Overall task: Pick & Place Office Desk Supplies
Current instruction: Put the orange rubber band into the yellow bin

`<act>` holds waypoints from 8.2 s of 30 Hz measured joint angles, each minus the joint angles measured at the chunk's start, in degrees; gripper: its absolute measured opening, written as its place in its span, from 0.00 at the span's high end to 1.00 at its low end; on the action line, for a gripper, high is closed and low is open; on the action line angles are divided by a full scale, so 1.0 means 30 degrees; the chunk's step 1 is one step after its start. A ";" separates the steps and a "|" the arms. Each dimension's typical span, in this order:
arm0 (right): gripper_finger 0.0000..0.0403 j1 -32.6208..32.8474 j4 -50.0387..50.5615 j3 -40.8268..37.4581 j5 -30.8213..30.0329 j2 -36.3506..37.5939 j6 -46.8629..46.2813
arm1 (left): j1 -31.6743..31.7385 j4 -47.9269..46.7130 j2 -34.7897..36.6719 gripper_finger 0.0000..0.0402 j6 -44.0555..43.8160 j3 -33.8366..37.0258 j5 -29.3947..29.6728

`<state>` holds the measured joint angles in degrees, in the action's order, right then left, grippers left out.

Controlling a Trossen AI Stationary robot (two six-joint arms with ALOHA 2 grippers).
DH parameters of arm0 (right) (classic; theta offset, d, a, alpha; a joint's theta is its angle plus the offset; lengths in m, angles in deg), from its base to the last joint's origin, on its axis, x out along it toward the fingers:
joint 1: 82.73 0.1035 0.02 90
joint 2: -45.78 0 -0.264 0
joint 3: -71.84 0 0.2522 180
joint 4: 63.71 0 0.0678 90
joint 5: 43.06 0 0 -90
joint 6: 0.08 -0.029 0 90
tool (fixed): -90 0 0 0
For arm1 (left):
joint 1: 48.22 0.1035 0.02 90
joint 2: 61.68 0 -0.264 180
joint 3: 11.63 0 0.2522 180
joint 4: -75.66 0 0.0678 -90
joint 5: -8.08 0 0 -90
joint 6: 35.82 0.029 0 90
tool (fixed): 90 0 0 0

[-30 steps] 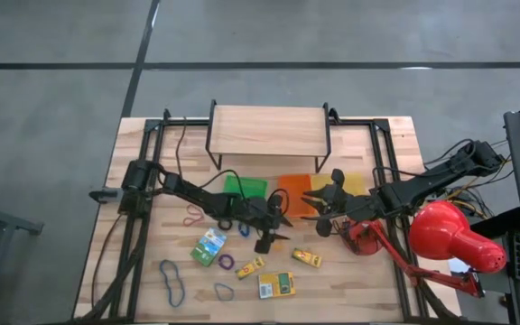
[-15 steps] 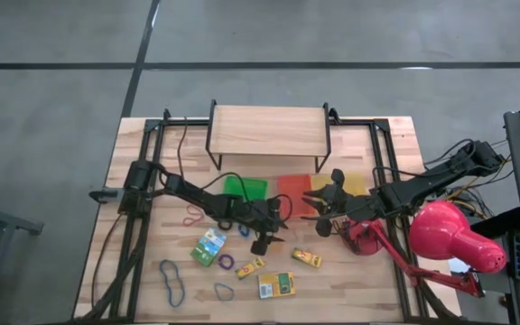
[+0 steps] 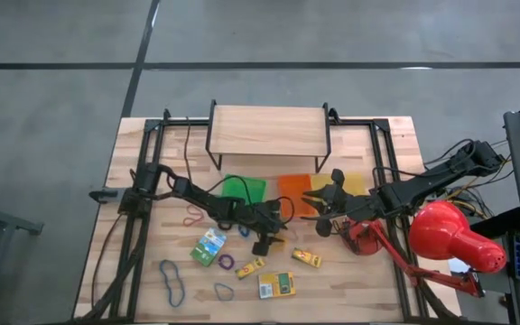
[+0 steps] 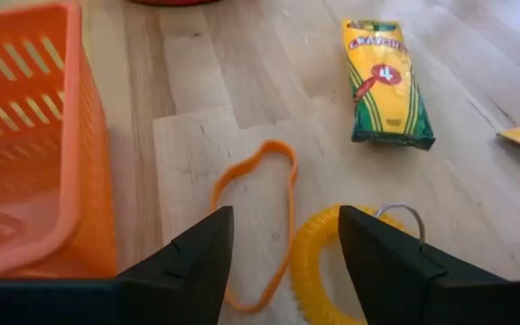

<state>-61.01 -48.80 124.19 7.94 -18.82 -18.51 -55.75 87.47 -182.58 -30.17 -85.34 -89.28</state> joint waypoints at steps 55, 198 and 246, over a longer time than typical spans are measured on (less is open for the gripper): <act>0.83 -0.0001 -0.0002 0.0044 0.0000 0.0000 -0.0004 | 0.0022 0.2962 2.8967 0.49 0.2619 1.9911 -0.0659; 0.64 0.0670 0.0005 0.1727 0.8167 -1.1271 -0.0375 | -0.0007 -0.7550 3.4716 0.49 1.0025 1.9951 -0.1337; 0.98 0.0619 -0.0038 0.1632 0.8471 -1.1159 -0.0280 | -0.0007 -0.7552 3.4716 0.49 1.0018 1.9951 -0.1337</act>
<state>-59.15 -48.91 129.08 33.35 -52.30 -19.35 -55.77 64.81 -78.43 -0.12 -25.49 -93.29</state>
